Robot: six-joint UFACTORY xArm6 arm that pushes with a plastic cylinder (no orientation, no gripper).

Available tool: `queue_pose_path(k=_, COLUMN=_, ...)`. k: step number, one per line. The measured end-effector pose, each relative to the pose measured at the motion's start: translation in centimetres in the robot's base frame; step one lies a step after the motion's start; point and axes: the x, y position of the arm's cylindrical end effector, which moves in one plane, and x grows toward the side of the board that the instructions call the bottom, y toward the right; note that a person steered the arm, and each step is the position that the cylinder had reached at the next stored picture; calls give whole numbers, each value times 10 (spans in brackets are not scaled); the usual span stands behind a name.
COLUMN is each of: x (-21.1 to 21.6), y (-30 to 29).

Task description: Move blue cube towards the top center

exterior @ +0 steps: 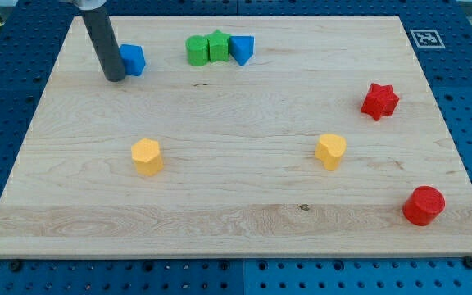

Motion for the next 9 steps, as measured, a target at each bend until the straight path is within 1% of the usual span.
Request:
queue_pose_path(k=2, x=-11, y=-1)
queue_pose_path(k=4, x=-11, y=-1)
queue_pose_path(k=5, x=-18, y=-1)
queue_pose_path(k=6, x=-34, y=-8)
queue_pose_path(k=9, x=-36, y=-2)
